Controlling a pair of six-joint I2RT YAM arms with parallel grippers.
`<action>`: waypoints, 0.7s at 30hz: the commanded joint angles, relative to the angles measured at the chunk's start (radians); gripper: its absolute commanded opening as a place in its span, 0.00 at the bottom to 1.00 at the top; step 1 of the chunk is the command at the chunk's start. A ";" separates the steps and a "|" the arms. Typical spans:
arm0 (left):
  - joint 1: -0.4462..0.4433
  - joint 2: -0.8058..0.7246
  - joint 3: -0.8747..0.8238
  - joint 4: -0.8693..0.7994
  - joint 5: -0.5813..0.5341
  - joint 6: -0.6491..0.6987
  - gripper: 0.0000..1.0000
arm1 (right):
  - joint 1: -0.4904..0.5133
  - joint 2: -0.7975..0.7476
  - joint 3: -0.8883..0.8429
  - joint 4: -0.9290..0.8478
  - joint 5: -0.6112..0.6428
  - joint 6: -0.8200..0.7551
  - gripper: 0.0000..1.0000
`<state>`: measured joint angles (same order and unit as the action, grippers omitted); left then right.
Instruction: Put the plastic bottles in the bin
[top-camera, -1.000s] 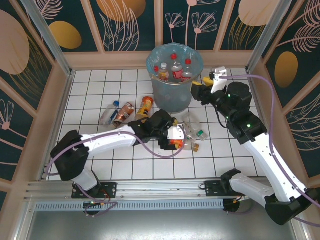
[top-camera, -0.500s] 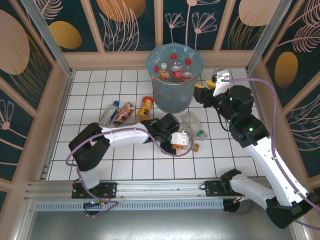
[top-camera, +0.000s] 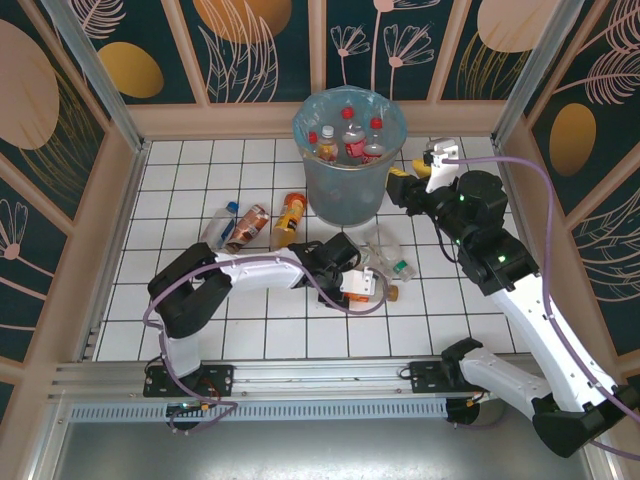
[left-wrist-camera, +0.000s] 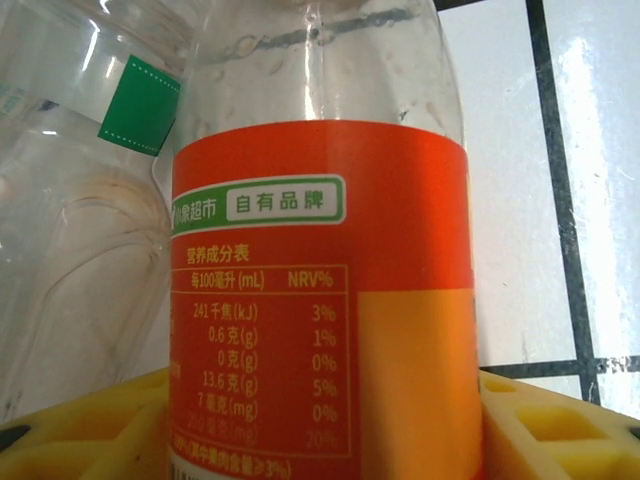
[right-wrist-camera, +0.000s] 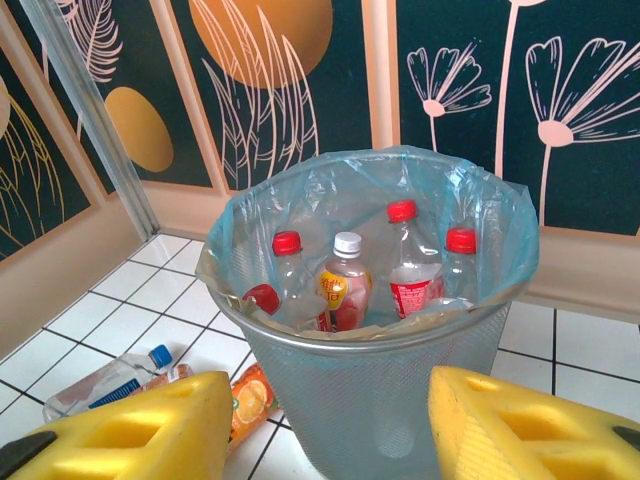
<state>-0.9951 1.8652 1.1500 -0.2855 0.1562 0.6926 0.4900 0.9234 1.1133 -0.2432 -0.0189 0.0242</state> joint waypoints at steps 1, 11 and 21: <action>-0.008 -0.080 -0.023 0.009 0.045 0.009 0.57 | -0.008 -0.011 -0.003 0.024 0.013 -0.017 0.55; 0.002 -0.499 -0.157 0.280 0.099 -0.157 0.51 | -0.008 -0.029 0.046 0.093 -0.122 0.024 0.55; 0.009 -0.768 -0.296 0.684 -0.045 -0.374 0.50 | -0.007 -0.045 -0.011 0.474 -0.644 0.139 0.63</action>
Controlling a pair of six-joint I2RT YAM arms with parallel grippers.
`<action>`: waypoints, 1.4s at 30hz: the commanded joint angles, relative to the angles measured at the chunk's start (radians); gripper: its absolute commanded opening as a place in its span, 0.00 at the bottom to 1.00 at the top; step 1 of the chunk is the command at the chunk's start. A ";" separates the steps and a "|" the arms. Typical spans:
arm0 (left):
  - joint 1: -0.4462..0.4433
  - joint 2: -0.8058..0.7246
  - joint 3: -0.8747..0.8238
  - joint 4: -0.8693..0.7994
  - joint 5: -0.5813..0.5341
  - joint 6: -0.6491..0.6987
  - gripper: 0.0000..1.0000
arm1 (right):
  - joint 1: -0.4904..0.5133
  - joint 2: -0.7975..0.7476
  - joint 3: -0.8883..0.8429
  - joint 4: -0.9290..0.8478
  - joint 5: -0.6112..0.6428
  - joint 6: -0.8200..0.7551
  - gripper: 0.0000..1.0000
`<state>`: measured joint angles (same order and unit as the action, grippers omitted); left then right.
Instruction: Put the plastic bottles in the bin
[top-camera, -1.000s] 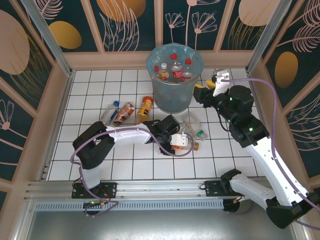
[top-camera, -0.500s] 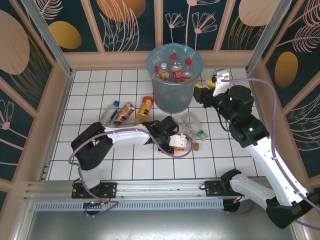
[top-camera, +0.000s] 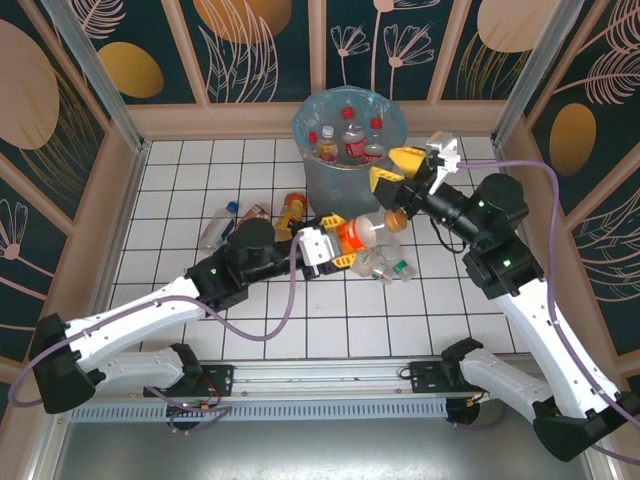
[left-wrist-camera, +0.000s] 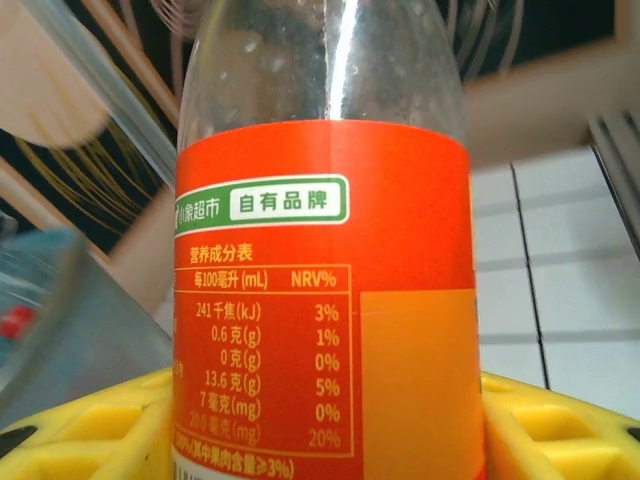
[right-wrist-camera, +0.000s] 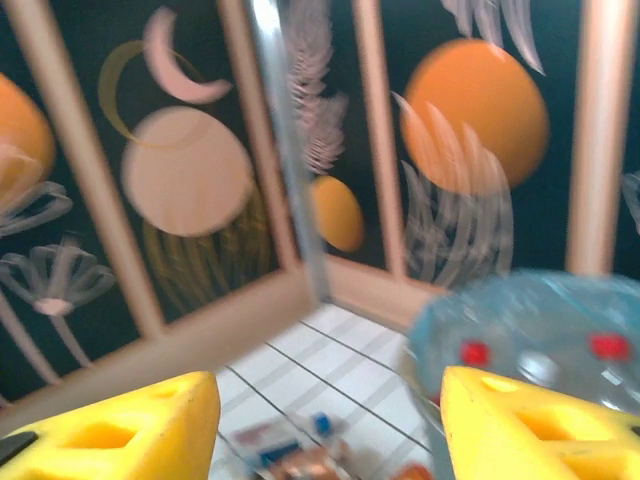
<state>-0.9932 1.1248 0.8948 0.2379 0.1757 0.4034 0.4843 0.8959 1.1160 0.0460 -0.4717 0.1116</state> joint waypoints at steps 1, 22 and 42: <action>0.008 -0.045 -0.056 0.191 -0.075 -0.090 0.49 | -0.001 -0.016 -0.015 0.200 -0.208 0.057 0.63; 0.011 -0.100 -0.079 0.266 -0.084 -0.162 0.49 | 0.013 0.051 -0.012 0.232 -0.407 0.102 0.50; 0.011 -0.141 -0.138 0.323 -0.303 -0.115 0.99 | 0.020 0.131 0.143 0.119 -0.215 0.005 0.10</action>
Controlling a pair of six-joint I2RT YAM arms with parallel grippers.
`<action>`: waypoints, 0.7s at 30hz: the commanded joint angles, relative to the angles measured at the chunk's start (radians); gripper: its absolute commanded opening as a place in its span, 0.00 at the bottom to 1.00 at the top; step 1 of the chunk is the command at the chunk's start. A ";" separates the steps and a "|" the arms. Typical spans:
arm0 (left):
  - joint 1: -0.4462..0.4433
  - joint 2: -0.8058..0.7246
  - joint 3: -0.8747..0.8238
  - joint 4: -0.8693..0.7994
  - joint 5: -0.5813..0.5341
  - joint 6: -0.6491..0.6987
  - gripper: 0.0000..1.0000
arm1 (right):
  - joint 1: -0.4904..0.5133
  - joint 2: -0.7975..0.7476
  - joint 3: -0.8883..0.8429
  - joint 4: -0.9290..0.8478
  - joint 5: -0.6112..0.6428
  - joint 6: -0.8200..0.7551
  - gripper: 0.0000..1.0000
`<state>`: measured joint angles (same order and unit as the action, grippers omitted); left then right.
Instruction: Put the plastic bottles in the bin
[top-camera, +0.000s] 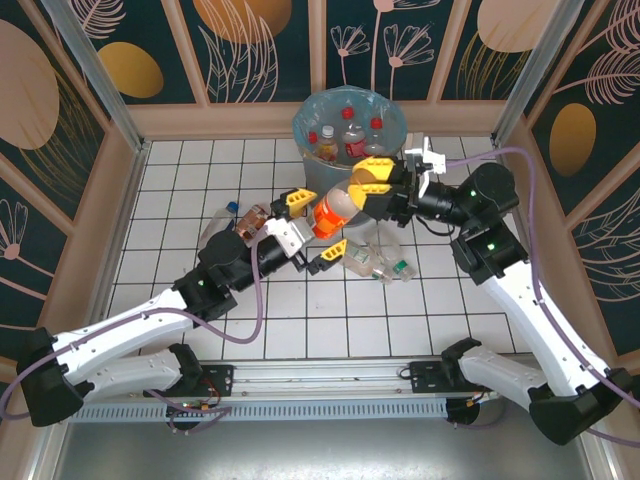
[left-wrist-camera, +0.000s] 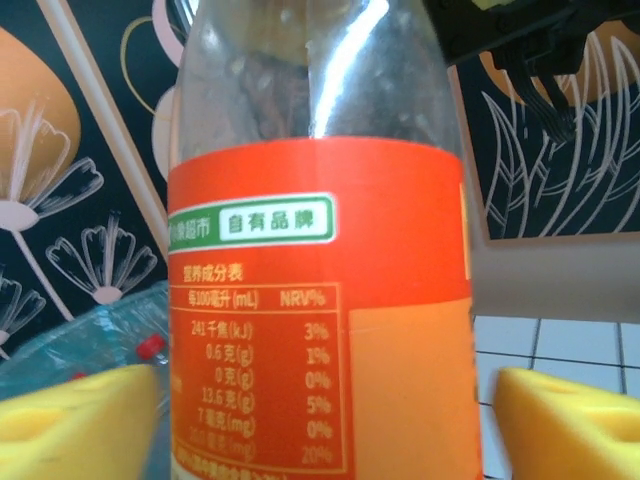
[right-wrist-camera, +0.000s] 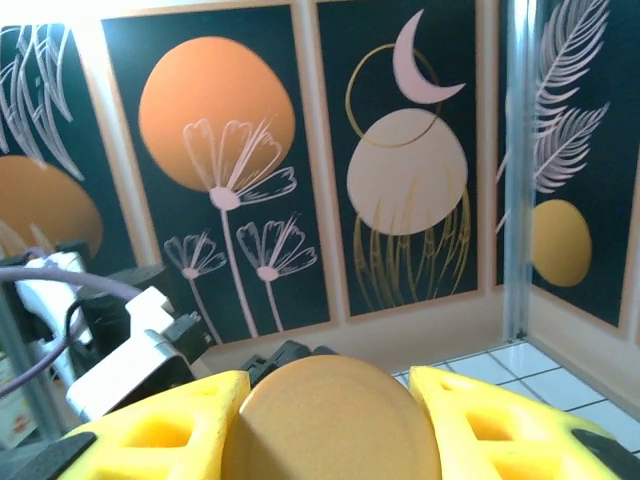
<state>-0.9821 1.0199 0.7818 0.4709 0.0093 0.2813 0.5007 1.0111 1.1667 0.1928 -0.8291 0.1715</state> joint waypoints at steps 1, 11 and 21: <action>0.000 -0.042 -0.027 0.089 -0.183 0.009 0.99 | 0.005 0.029 0.119 -0.039 0.208 -0.070 0.09; 0.000 -0.098 -0.024 -0.045 -0.279 0.002 0.99 | -0.015 0.406 0.514 -0.262 0.710 -0.239 0.05; -0.001 -0.145 -0.051 -0.061 -0.321 0.024 0.99 | -0.063 0.741 0.814 -0.625 0.717 -0.260 0.07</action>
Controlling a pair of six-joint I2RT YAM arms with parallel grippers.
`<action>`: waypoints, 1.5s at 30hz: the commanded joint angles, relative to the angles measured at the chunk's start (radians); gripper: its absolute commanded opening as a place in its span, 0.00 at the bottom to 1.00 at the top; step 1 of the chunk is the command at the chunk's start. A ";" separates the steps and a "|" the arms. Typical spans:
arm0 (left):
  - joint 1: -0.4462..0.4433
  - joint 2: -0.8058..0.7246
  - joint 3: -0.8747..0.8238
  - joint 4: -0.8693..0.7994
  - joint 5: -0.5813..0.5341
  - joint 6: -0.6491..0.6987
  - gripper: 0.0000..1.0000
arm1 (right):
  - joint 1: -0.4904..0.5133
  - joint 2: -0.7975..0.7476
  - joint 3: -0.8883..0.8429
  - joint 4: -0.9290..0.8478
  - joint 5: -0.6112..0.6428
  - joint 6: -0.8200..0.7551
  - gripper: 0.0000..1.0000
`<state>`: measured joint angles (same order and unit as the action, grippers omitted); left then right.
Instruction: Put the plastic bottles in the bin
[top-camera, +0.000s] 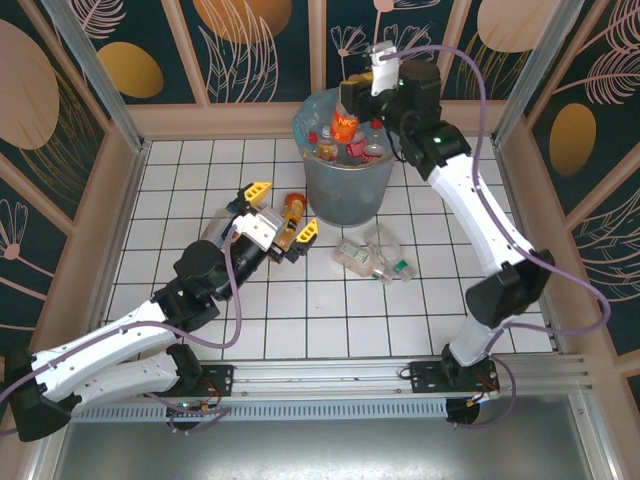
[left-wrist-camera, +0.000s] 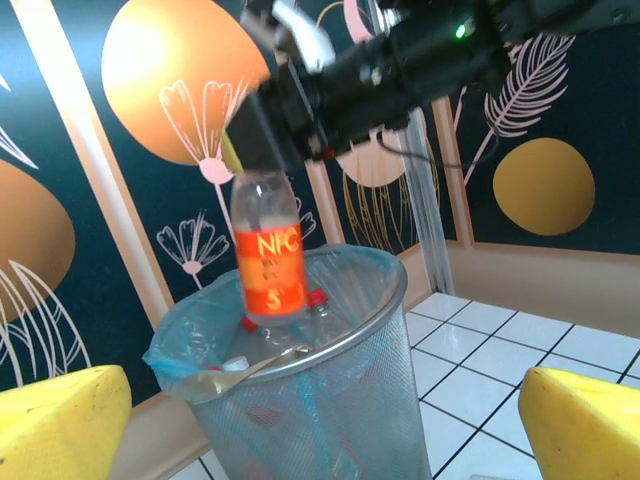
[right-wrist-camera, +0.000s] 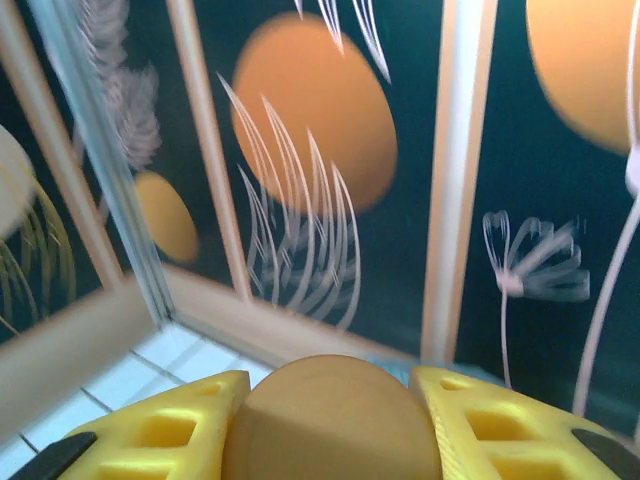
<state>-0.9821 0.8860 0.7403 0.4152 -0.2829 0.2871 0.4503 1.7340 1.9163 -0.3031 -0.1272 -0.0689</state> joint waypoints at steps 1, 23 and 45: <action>-0.001 -0.012 -0.010 -0.006 -0.029 0.018 0.99 | -0.015 0.031 0.064 -0.142 0.012 -0.020 0.08; 0.000 0.016 -0.015 -0.006 -0.031 0.024 0.99 | -0.084 0.171 -0.076 -0.207 -0.207 -0.038 0.35; -0.001 0.030 -0.013 -0.004 -0.046 0.040 0.99 | -0.073 0.185 0.086 -0.167 -0.244 0.024 0.65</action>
<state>-0.9821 0.9176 0.7288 0.3996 -0.3019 0.3107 0.3710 1.9339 1.9858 -0.5236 -0.3676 -0.0780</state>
